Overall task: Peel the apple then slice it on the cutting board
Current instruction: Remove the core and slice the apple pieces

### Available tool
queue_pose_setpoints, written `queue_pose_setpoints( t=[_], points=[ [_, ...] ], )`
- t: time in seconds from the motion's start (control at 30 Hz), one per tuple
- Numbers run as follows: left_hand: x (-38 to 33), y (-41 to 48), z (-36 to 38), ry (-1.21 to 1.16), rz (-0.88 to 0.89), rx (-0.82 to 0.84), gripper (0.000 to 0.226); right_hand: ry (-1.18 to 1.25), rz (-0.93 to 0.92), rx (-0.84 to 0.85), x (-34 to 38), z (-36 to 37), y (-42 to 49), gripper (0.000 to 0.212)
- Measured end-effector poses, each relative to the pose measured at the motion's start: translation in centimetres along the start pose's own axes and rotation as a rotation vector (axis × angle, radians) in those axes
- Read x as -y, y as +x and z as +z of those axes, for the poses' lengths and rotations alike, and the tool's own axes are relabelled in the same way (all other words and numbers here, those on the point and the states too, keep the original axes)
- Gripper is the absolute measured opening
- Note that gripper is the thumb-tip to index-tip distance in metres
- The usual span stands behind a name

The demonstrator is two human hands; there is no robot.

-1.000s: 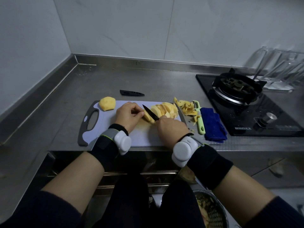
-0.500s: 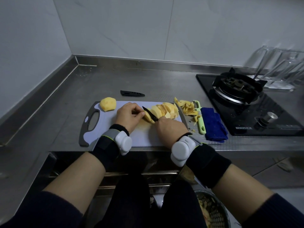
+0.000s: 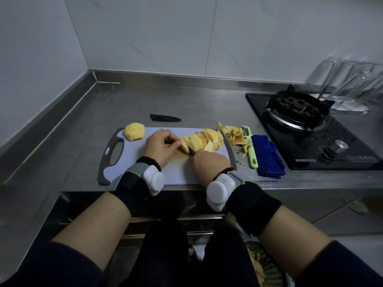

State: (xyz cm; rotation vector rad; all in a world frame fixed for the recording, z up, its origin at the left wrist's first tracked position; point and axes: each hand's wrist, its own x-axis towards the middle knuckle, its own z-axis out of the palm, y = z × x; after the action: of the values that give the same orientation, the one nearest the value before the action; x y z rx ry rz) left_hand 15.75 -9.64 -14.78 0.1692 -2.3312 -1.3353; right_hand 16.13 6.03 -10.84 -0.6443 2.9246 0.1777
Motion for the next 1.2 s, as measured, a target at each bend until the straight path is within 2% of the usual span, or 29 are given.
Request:
queue_pose_setpoints(
  t=[0.13,0.43,0.53,0.67,1.0,1.2],
  points=[
    [-0.1,0.0,0.0,0.023,0.002,0.003,0.004,-0.015,-0.044,0.072,-0.3,-0.1,1.1,0.022],
    [-0.2,-0.2,0.0,0.052,0.035,0.05,0.003,-0.031,0.014,-0.04,-1.6,0.1,0.6,0.023],
    [-0.3,-0.3,0.0,0.016,0.038,0.078,0.009,-0.009,0.017,-0.003,-1.3,0.2,0.9,0.021],
    [-0.3,-0.2,0.0,0.019,0.052,0.033,0.008,0.084,0.028,0.056,-0.8,0.2,1.5,0.024],
    [-0.5,-0.2,0.0,0.012,-0.001,-0.009,0.003,0.072,-0.024,-0.127,-1.7,-0.3,0.4,0.026],
    [-0.5,-0.2,0.1,0.022,0.006,-0.007,0.007,0.025,-0.051,-0.13,-1.6,-0.5,-0.1,0.026]
  ],
)
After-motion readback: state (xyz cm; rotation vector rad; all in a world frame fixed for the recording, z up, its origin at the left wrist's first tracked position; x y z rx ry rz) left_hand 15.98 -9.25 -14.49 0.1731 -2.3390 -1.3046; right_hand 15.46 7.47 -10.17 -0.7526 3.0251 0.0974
